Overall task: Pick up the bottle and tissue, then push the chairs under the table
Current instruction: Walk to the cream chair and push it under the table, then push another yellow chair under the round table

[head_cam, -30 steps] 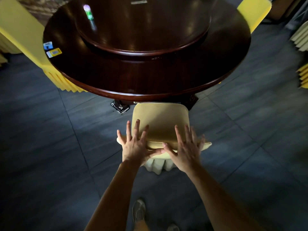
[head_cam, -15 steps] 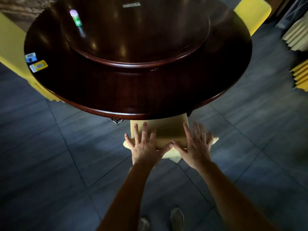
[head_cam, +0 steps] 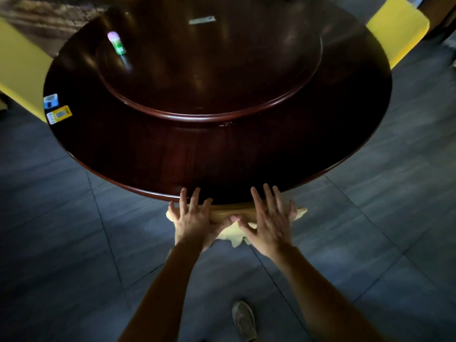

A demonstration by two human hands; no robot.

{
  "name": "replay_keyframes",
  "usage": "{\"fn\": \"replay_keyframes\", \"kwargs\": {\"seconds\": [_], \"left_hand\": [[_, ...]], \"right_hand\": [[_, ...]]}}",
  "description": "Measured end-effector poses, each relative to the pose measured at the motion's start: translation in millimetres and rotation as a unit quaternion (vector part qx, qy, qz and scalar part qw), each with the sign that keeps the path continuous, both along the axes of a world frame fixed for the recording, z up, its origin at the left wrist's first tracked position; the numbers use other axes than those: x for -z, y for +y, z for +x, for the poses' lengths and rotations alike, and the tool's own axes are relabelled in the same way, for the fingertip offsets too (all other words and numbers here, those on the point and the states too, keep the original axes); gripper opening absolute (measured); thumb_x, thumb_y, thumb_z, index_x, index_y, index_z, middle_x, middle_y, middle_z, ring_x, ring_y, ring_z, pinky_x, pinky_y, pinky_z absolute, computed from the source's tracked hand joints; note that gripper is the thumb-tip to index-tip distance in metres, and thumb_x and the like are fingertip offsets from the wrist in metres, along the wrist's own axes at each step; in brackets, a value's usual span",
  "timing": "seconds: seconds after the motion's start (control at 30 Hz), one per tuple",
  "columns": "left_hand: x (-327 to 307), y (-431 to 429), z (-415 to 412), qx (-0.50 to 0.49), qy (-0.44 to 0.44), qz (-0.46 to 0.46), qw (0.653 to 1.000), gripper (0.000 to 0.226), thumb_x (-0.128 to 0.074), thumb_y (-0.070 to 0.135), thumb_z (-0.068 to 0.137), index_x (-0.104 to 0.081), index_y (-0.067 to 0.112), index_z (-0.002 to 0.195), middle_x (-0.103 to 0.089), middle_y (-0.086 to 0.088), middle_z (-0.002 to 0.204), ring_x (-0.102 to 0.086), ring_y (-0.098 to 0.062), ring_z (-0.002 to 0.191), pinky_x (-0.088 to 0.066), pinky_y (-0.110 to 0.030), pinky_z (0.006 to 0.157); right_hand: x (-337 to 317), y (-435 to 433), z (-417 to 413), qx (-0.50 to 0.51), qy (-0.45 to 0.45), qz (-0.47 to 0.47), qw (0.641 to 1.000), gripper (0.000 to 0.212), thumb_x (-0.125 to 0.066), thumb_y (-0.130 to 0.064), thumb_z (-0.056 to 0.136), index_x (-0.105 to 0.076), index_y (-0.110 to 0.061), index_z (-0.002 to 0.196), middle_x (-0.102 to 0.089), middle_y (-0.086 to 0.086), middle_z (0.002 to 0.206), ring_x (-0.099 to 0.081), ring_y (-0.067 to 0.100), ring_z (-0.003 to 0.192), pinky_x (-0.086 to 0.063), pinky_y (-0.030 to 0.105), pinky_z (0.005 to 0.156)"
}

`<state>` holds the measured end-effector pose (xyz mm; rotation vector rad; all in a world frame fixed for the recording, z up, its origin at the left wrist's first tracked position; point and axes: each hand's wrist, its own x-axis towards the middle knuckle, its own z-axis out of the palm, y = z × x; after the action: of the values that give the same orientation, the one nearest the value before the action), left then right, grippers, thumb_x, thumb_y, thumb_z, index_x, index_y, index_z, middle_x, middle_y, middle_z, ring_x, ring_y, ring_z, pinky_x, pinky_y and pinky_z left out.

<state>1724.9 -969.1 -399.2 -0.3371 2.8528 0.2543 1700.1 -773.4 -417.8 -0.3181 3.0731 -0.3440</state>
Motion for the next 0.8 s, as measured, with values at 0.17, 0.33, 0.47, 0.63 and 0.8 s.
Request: {"fn": "replay_keyframes", "kwargs": {"seconds": [0.17, 0.33, 0.47, 0.63, 0.8], "left_hand": [[1.0, -5.2, -4.9, -0.005, 0.023, -0.014, 1.000, 0.102, -0.023, 0.098, 0.070, -0.041, 0.035, 0.148, -0.015, 0.000, 0.167, 0.009, -0.030, 0.153, 0.002, -0.065, 0.119], [0.3, -2.3, 8.0, -0.008, -0.006, 0.004, 1.000, 0.101, -0.019, 0.094, 0.075, -0.022, 0.033, 0.156, 0.002, -0.002, 0.169, 0.018, -0.028, 0.153, 0.008, -0.062, 0.119], [-3.2, -21.3, 27.5, -0.035, -0.002, 0.001, 0.999, 0.091, -0.007, 0.084, 0.084, -0.006, 0.032, 0.160, 0.014, -0.002, 0.168, 0.022, -0.027, 0.152, 0.009, -0.061, 0.120], [-16.6, -78.2, 54.8, -0.081, 0.031, -0.028, 0.996, 0.082, -0.013, 0.076, 0.093, 0.003, 0.032, 0.160, 0.018, -0.003, 0.167, 0.019, -0.029, 0.153, 0.010, -0.061, 0.118], [-29.5, -157.6, 74.6, -0.120, 0.048, -0.040, 0.991, 0.084, 0.002, 0.077, 0.087, 0.009, 0.034, 0.158, 0.022, 0.000, 0.166, 0.021, -0.032, 0.152, 0.011, -0.063, 0.117]], "right_hand": [[4.7, -0.8, -2.6, -0.027, 0.004, -0.011, 1.000, 0.085, -0.031, -0.082, 0.084, -0.031, -0.033, 0.153, -0.025, 0.005, 0.163, -0.013, 0.024, 0.152, -0.012, 0.064, 0.114], [-4.4, -6.4, -0.6, -0.002, -0.046, 0.009, 0.999, 0.082, -0.018, -0.077, 0.089, -0.020, -0.031, 0.156, -0.014, 0.010, 0.166, -0.008, 0.029, 0.153, 0.000, 0.065, 0.116], [-17.1, -25.0, -9.0, -0.024, -0.067, 0.035, 0.997, 0.082, -0.008, -0.076, 0.092, -0.004, -0.029, 0.158, 0.000, 0.013, 0.166, -0.001, 0.031, 0.153, 0.008, 0.063, 0.117], [-28.4, -85.9, -14.8, -0.088, -0.053, 0.028, 0.994, 0.079, -0.012, -0.074, 0.093, 0.000, -0.031, 0.158, 0.007, 0.012, 0.166, 0.001, 0.032, 0.153, 0.006, 0.061, 0.118], [-39.2, -177.6, -6.3, -0.152, 0.008, 0.008, 0.988, 0.080, -0.022, -0.072, 0.089, -0.015, -0.031, 0.158, -0.007, 0.013, 0.166, -0.013, 0.035, 0.151, -0.006, 0.062, 0.117]]}}
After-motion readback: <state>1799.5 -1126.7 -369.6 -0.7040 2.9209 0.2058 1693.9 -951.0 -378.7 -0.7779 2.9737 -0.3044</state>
